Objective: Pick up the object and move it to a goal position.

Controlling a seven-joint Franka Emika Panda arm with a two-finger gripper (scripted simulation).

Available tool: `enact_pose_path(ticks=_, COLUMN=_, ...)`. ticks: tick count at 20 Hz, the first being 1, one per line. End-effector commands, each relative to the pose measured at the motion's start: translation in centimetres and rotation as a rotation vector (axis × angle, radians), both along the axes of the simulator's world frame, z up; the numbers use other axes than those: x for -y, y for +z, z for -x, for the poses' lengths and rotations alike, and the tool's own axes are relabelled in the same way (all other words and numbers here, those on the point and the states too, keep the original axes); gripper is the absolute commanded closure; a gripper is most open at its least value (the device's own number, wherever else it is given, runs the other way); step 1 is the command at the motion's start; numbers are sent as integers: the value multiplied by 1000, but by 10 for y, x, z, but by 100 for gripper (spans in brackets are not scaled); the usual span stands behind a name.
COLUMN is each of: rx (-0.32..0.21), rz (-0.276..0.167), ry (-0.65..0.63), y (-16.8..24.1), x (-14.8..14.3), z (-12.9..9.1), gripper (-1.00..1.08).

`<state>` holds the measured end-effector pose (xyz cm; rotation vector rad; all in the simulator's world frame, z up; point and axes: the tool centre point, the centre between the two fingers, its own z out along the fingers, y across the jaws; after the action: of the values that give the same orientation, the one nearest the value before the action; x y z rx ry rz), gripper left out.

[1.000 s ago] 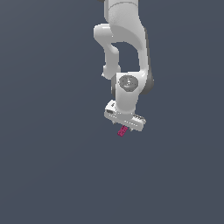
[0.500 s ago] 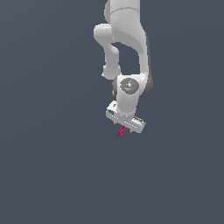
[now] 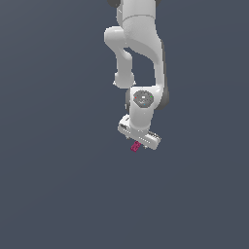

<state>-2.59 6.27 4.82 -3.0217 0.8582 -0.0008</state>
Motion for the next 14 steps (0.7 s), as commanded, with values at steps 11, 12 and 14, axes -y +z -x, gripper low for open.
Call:
enact_pose_path(ticks=11, rx=-1, rz=0, ry=-3, y=-36, x=0, z=0, gripper=108)
enact_pose_path(ticks=12, rx=-1, rz=0, ry=-3, y=-36, x=0, z=0, gripper=108)
enact_pose_path(ticks=14, rx=-1, rz=0, ry=-3, y=-36, x=0, z=0, gripper=108)
